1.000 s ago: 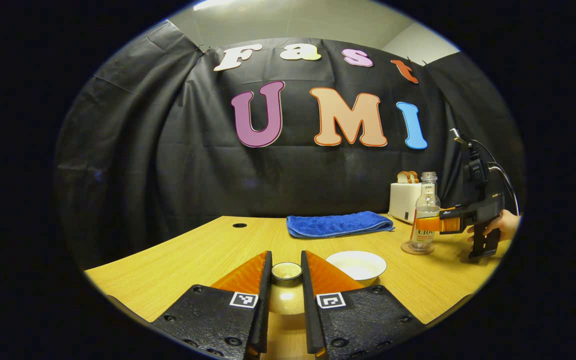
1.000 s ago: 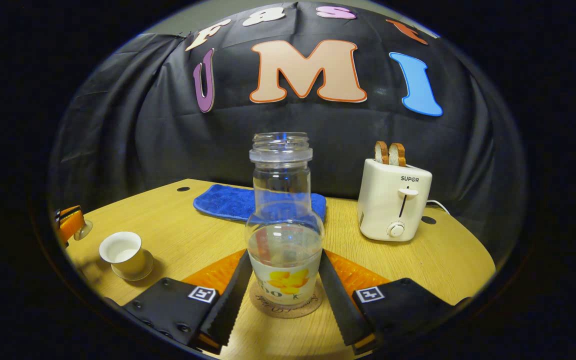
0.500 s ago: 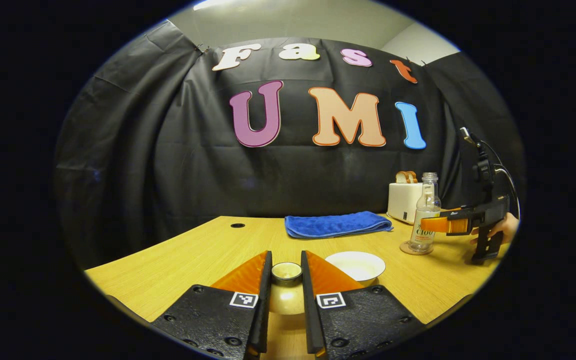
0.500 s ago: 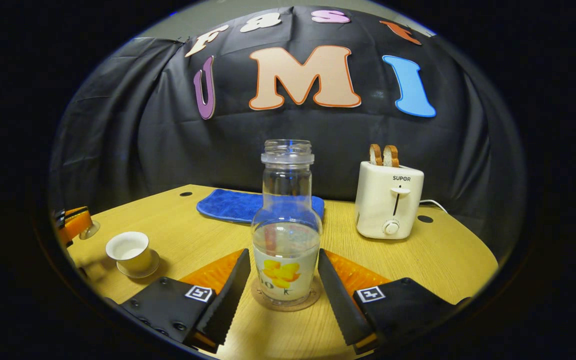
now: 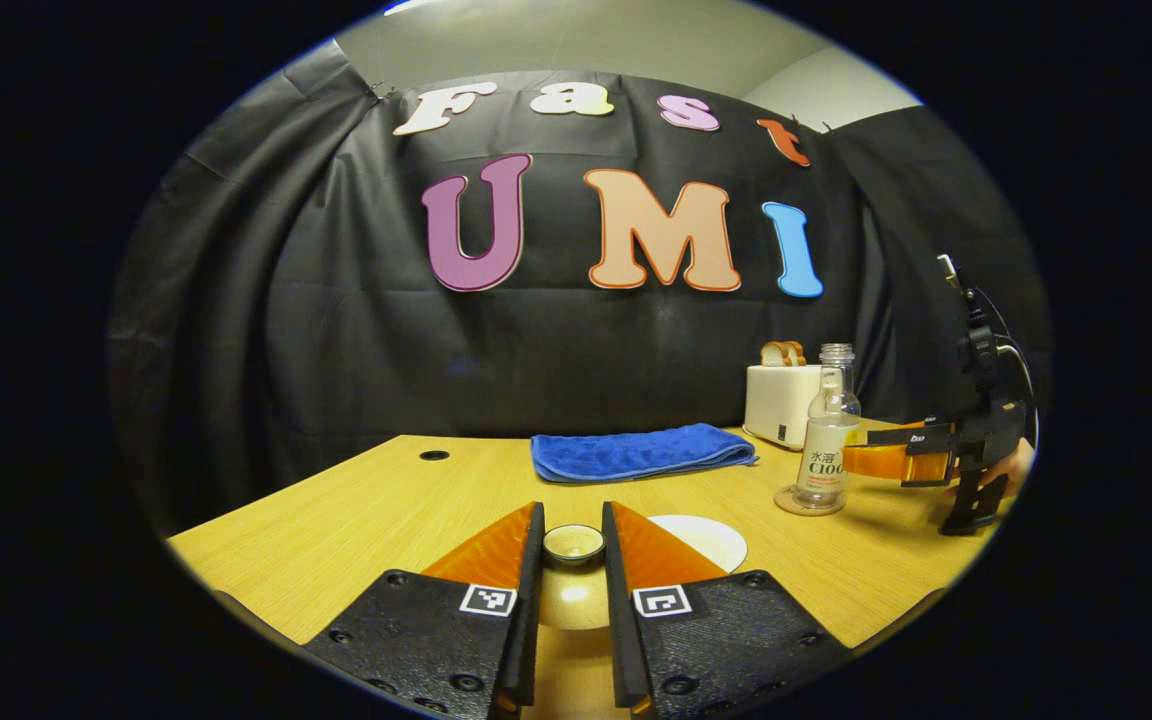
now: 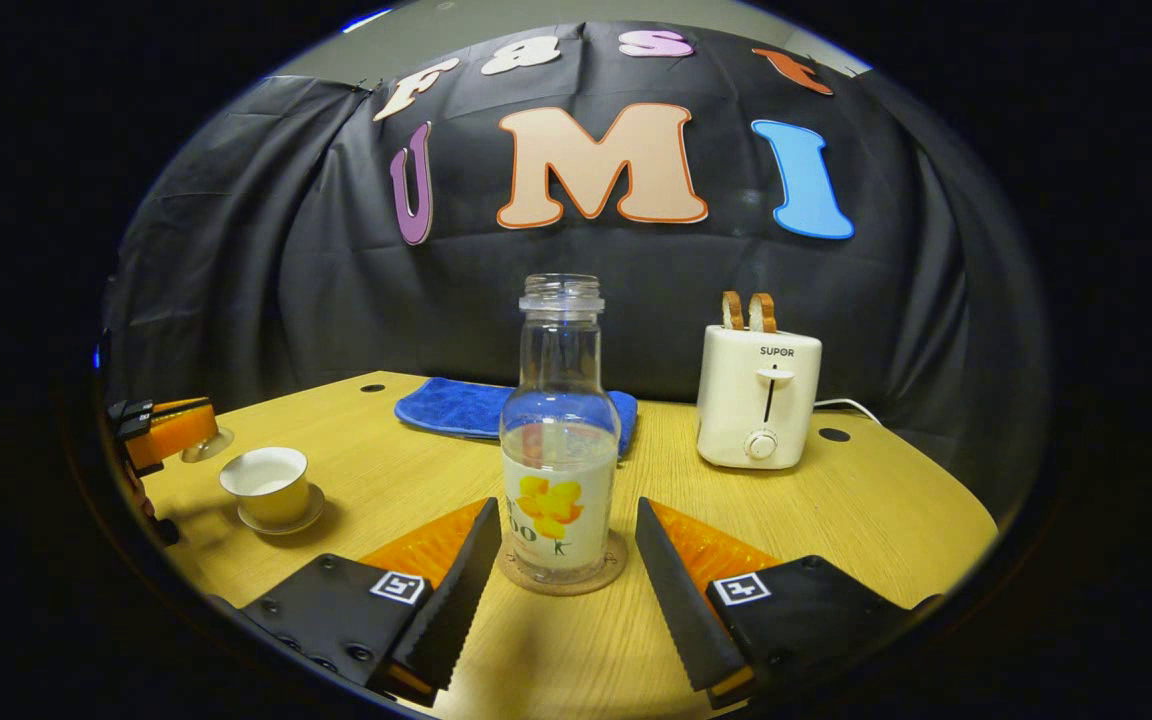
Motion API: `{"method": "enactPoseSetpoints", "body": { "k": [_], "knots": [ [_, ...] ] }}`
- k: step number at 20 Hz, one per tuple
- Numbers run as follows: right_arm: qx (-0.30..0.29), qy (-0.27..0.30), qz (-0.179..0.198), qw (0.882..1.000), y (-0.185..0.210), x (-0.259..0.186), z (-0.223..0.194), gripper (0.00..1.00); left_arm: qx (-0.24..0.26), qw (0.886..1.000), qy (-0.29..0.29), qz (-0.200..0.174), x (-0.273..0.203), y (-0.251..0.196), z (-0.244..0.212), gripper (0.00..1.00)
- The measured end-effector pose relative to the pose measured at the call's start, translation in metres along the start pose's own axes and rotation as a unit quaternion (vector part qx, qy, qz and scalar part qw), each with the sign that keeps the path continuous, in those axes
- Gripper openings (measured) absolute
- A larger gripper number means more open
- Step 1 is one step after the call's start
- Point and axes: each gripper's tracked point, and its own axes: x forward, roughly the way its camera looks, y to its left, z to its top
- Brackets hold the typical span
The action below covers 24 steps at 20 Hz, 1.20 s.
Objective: Open the teacup lid with one hand, grasp the water bottle and pour water into the teacup with the other hand; after pouring, place the water bottle on the coaster and then close the teacup lid.
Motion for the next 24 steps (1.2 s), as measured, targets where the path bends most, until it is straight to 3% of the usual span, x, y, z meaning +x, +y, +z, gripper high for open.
{"method": "enactPoseSetpoints", "body": {
  "k": [1, 4, 5, 6, 7, 8, 12, 13, 14, 15, 18, 19, 20, 21, 24],
  "knots": [
    [0.004, -0.001, 0.001, 1.0, 0.0, -0.002, -0.001, 0.92, 0.0, 1.0, 0.001, -0.007, 0.003, -0.003, -0.001, 0.28],
    [0.012, -0.008, -0.004, 1.0, -0.005, -0.016, 0.001, 0.84, 0.001, 1.0, 0.002, -0.025, 0.038, -0.028, 0.011, 0.28],
    [0.013, -0.008, -0.003, 1.0, -0.006, -0.019, 0.001, 0.92, 0.001, 1.0, 0.002, -0.031, 0.04, -0.032, 0.012, 0.28],
    [0.013, -0.009, -0.005, 1.0, -0.008, -0.022, 0.0, 0.84, 0.0, 0.999, 0.002, -0.038, 0.044, -0.035, 0.011, 0.28],
    [0.012, -0.009, -0.005, 1.0, -0.009, -0.025, 0.0, 0.92, 0.0, 0.999, 0.002, -0.047, 0.042, -0.038, 0.01, 0.28],
    [0.012, -0.012, -0.006, 1.0, -0.009, -0.028, 0.0, 0.84, 0.001, 0.998, 0.003, -0.058, 0.046, -0.043, 0.01, 0.28],
    [0.013, -0.029, -0.007, 0.999, -0.011, -0.043, 0.004, 0.84, 0.001, 0.995, 0.005, -0.098, 0.052, -0.06, 0.007, 0.28],
    [0.013, -0.033, -0.007, 0.999, -0.012, -0.047, 0.005, 0.92, 0.001, 0.994, 0.007, -0.105, 0.055, -0.063, 0.007, 0.28],
    [0.016, -0.037, -0.008, 0.999, -0.013, -0.05, 0.005, 0.84, 0.003, 0.994, 0.014, -0.112, 0.057, -0.067, 0.004, 0.28],
    [0.02, -0.042, -0.011, 0.999, -0.015, -0.053, 0.006, 0.92, 0.007, 0.992, 0.022, -0.121, 0.059, -0.071, 0.002, 0.28],
    [0.019, -0.068, -0.012, 0.997, -0.014, -0.064, 0.013, 0.92, 0.016, 0.988, 0.052, -0.146, 0.062, -0.079, -0.008, 0.28],
    [0.018, -0.076, -0.013, 0.997, -0.014, -0.067, 0.016, 0.92, 0.018, 0.987, 0.063, -0.15, 0.06, -0.078, -0.013, 0.28],
    [0.019, -0.081, -0.012, 0.996, -0.014, -0.07, 0.017, 0.84, 0.019, 0.986, 0.071, -0.151, 0.06, -0.078, -0.015, 0.28],
    [0.021, -0.085, -0.012, 0.996, -0.014, -0.072, 0.017, 0.88, 0.019, 0.986, 0.073, -0.151, 0.061, -0.079, -0.015, 0.28],
    [0.019, -0.094, -0.013, 0.995, -0.014, -0.08, 0.019, 0.88, 0.017, 0.986, 0.069, -0.151, 0.063, -0.08, -0.011, 0.31]
  ]
}}
